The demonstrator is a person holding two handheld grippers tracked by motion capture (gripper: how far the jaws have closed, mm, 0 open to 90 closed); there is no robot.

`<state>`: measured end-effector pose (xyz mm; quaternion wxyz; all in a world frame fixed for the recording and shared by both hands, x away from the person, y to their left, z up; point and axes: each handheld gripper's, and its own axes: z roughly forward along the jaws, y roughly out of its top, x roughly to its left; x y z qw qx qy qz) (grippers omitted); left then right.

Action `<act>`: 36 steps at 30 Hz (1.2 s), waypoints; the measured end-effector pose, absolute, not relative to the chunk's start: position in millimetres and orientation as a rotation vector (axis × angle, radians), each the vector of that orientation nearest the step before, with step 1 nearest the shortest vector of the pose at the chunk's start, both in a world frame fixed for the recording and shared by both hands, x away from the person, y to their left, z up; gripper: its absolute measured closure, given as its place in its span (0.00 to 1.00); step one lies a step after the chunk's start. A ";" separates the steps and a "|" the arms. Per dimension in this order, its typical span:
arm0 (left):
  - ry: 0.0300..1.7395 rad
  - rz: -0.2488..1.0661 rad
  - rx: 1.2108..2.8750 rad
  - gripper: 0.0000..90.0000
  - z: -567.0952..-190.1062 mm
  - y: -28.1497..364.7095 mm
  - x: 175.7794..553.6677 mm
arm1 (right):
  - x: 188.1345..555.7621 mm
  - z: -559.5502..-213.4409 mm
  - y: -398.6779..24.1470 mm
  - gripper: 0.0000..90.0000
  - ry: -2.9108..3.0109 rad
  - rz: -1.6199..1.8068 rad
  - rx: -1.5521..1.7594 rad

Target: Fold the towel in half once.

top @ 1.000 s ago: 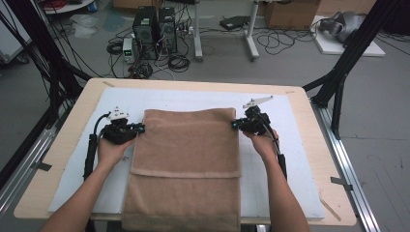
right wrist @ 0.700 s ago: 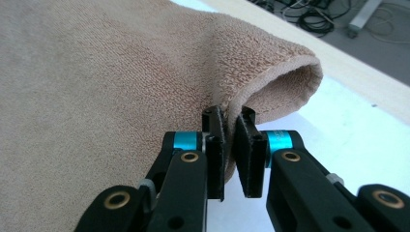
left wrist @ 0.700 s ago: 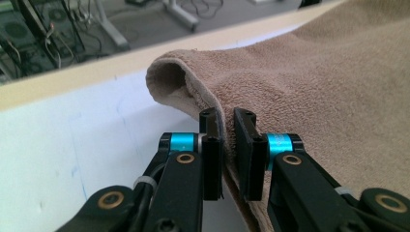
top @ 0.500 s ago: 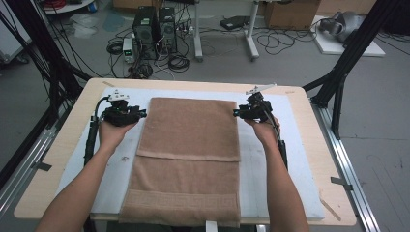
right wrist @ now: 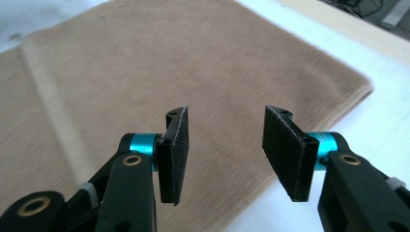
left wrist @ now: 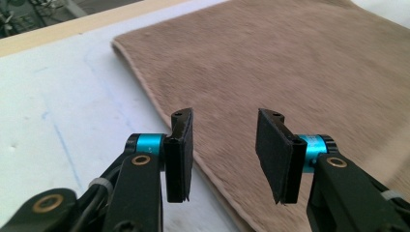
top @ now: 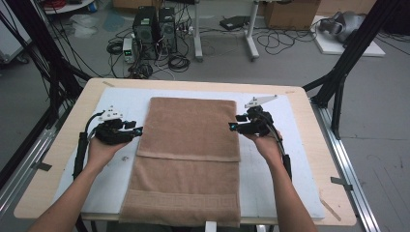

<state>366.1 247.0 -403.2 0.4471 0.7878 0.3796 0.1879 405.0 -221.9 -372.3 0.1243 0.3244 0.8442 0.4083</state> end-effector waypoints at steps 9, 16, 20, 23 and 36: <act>0.883 0.442 1.998 0.62 -417.7 242.6 338.1 | 369.9 -397.3 -231.5 0.59 2.487 1.195 0.937; 0.888 0.412 2.057 0.66 -432.5 238.6 338.3 | 358.9 -420.7 -225.2 0.61 2.523 1.186 0.921; 0.907 0.398 2.074 0.69 -443.7 236.2 339.9 | 362.1 -432.5 -218.0 0.62 2.564 1.133 0.931; 0.906 0.410 2.069 0.72 -446.8 234.9 339.4 | 365.5 -440.4 -215.2 0.65 2.580 1.127 0.947; 0.916 0.400 2.044 0.96 -439.5 234.3 337.2 | 366.1 -435.4 -214.9 0.94 2.581 1.143 0.905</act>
